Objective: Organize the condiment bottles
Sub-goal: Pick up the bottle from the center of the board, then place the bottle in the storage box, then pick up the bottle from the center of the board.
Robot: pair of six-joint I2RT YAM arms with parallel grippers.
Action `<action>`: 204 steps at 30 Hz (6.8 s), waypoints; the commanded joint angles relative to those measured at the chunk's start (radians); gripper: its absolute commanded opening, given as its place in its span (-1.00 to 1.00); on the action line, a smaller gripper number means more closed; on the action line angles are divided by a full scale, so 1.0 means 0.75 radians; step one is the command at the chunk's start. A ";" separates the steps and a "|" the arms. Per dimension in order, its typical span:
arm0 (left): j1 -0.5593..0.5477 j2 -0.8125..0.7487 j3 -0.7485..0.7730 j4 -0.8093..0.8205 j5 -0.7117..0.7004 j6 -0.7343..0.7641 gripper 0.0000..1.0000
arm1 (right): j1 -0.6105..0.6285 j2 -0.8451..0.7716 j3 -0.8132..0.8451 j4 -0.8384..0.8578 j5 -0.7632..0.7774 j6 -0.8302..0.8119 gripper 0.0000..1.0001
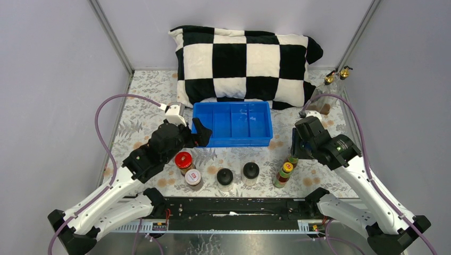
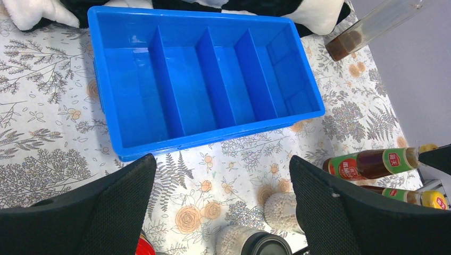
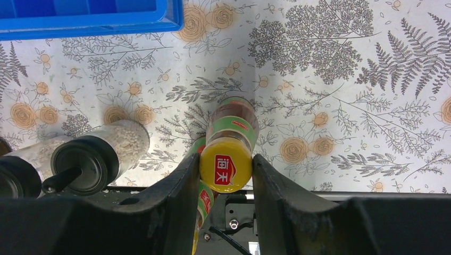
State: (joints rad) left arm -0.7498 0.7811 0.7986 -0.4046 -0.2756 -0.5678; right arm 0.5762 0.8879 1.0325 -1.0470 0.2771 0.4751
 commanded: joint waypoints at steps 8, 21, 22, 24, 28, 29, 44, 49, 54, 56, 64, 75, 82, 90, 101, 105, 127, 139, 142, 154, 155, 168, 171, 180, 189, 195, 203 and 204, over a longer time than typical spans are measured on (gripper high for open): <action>0.008 -0.012 -0.009 -0.012 -0.005 -0.012 0.98 | 0.011 -0.013 0.139 0.008 0.065 -0.030 -0.36; 0.008 -0.020 -0.002 -0.034 -0.015 -0.013 0.97 | 0.012 0.100 0.375 -0.010 0.105 -0.093 -0.36; 0.008 -0.021 0.000 -0.034 -0.016 -0.013 0.98 | 0.012 0.118 0.411 -0.014 0.107 -0.103 -0.36; 0.008 -0.021 -0.002 -0.037 -0.018 -0.014 0.97 | 0.011 0.157 0.480 -0.027 0.110 -0.117 -0.37; 0.008 -0.023 -0.009 -0.036 -0.020 -0.014 0.97 | 0.011 0.226 0.600 -0.040 0.119 -0.144 -0.37; 0.008 -0.023 -0.008 -0.036 -0.019 -0.014 0.97 | 0.012 0.244 0.629 -0.041 0.121 -0.151 -0.37; 0.009 -0.028 -0.007 -0.047 -0.028 -0.010 0.97 | 0.011 0.608 1.069 0.008 0.099 -0.263 -0.38; 0.008 -0.028 0.002 -0.054 -0.022 -0.010 0.98 | 0.011 0.740 1.171 0.083 0.050 -0.289 -0.38; 0.008 -0.033 0.007 -0.063 -0.022 -0.008 0.97 | 0.011 0.885 1.234 0.173 -0.006 -0.299 -0.40; 0.008 -0.035 0.007 -0.066 -0.022 -0.007 0.98 | 0.011 0.947 1.269 0.199 -0.027 -0.307 -0.40; 0.008 -0.035 0.007 -0.068 -0.019 -0.006 0.98 | 0.011 1.229 1.545 0.204 -0.109 -0.339 -0.42; 0.008 -0.039 -0.005 -0.065 -0.005 -0.014 0.97 | 0.011 1.387 1.606 0.316 -0.199 -0.346 -0.43; 0.008 -0.045 -0.005 -0.073 -0.006 -0.012 0.97 | 0.014 1.428 1.558 0.403 -0.253 -0.390 -0.43; 0.008 -0.051 -0.007 -0.078 -0.005 -0.010 0.97 | 0.014 1.476 1.523 0.450 -0.217 -0.526 -0.41; 0.008 -0.049 -0.011 -0.082 -0.002 -0.009 0.98 | 0.012 1.468 1.336 0.551 -0.265 -0.691 -0.36; 0.008 -0.045 -0.011 -0.082 -0.001 -0.009 0.97 | 0.013 1.455 1.255 0.616 -0.312 -0.698 -0.36; 0.008 -0.051 -0.015 -0.089 -0.007 -0.012 0.97 | 0.012 1.389 1.128 0.668 -0.349 -0.669 -0.27; 0.008 -0.048 -0.012 -0.091 -0.004 -0.012 0.97 | 0.011 1.359 1.092 0.690 -0.319 -0.656 0.39; 0.008 -0.048 -0.010 -0.092 -0.005 -0.012 0.97 | 0.011 1.346 1.092 0.697 -0.320 -0.649 0.45; 0.008 -0.055 -0.001 -0.105 -0.013 -0.014 0.97 | 0.012 1.134 1.015 0.628 -0.112 -0.520 0.49; 0.008 -0.055 -0.001 -0.105 -0.014 -0.014 0.97 | 0.011 1.091 0.971 0.624 -0.091 -0.499 0.49; 0.008 -0.035 0.005 -0.110 -0.006 -0.022 0.98 | 0.014 0.416 0.303 0.390 0.020 -0.299 0.50; 0.008 -0.031 0.008 -0.110 -0.005 -0.027 0.97 | 0.015 0.327 0.281 0.282 0.031 -0.284 0.50; 0.008 -0.033 0.016 -0.119 -0.002 -0.034 0.97 | 0.014 0.167 0.263 0.172 0.009 -0.258 0.52; 0.009 0.014 0.073 -0.168 0.013 -0.023 0.97 | 0.013 0.149 0.274 0.180 -0.008 -0.281 0.51; 0.008 -0.015 0.063 -0.177 0.091 -0.033 0.98 | 0.013 0.164 0.305 0.209 -0.022 -0.298 0.52; 0.008 -0.111 0.058 -0.316 0.177 -0.055 0.97 | 0.013 0.157 0.369 0.198 -0.063 -0.252 0.52; 0.008 -0.121 0.060 -0.338 0.180 -0.053 0.97 | 0.013 0.152 0.376 0.184 -0.060 -0.239 0.52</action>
State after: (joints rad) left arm -0.7498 0.7300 0.8227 -0.5838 -0.1772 -0.5987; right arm 0.5770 1.0126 1.2488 -0.9081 0.2596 0.2699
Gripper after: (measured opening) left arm 0.987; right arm 0.757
